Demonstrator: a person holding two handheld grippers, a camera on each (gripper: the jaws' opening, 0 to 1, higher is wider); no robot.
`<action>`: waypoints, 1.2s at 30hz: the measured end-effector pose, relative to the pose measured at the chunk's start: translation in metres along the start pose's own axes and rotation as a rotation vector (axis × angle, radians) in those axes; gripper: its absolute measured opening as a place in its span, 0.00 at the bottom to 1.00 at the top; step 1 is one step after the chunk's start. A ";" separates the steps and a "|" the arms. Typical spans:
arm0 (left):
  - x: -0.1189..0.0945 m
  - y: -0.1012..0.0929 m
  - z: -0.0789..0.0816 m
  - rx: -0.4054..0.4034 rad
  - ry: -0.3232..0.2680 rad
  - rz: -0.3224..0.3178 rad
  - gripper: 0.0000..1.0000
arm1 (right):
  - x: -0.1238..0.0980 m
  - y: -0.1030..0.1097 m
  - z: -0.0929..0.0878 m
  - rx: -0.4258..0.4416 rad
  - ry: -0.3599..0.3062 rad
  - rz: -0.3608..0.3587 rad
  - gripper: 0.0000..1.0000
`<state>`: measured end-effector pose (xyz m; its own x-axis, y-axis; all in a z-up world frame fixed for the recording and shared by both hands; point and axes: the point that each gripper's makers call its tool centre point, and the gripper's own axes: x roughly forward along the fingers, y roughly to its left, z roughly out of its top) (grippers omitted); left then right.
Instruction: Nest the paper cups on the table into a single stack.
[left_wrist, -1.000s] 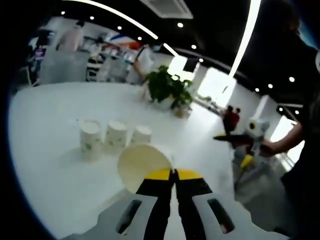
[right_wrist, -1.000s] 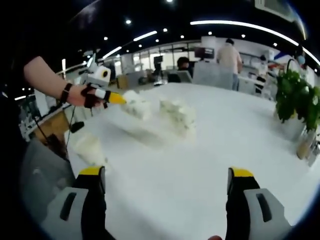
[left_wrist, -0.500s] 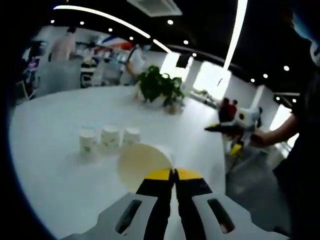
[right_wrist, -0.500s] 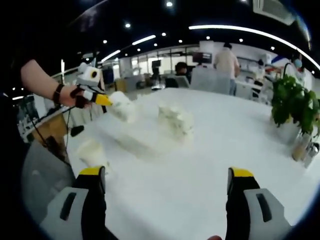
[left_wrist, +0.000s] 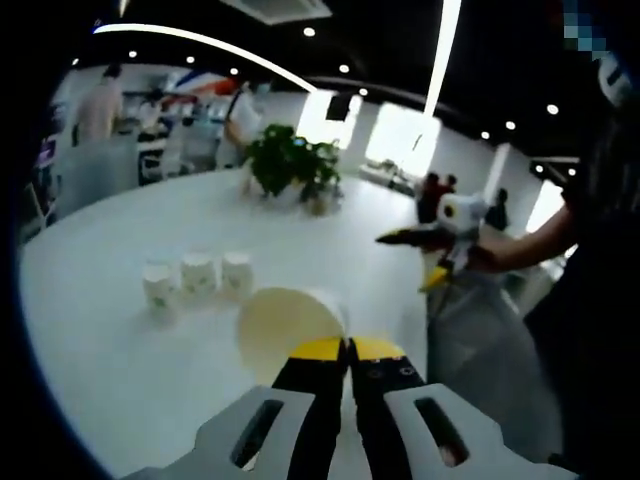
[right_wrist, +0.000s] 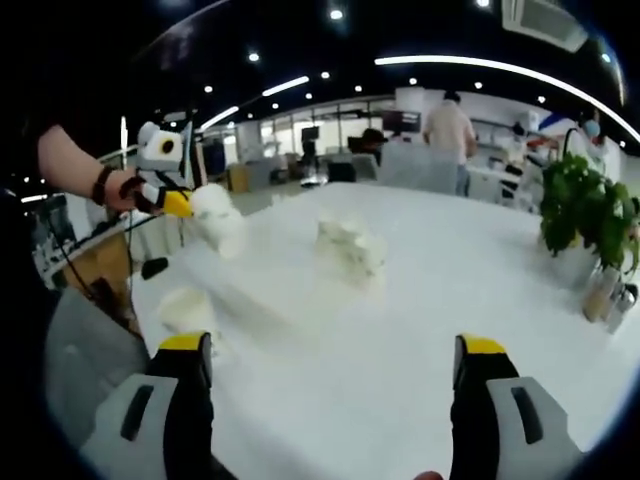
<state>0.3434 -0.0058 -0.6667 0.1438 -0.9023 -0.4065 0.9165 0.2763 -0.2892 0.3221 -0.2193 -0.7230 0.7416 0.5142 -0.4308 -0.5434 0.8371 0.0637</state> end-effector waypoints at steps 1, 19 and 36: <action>-0.001 -0.004 -0.001 0.012 0.012 -0.006 0.00 | 0.000 0.000 -0.001 0.006 -0.004 -0.003 0.99; 0.011 -0.063 -0.026 0.206 0.185 -0.065 0.00 | -0.006 0.007 -0.008 0.024 -0.013 -0.007 0.99; 0.009 -0.072 -0.060 0.386 0.394 -0.087 0.00 | -0.010 0.013 -0.021 0.054 -0.016 -0.010 0.98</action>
<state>0.2565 -0.0135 -0.7019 -0.0206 -0.7042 -0.7097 0.9996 -0.0017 -0.0274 0.2995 -0.2169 -0.7367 0.7537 0.5081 -0.4169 -0.5140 0.8510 0.1079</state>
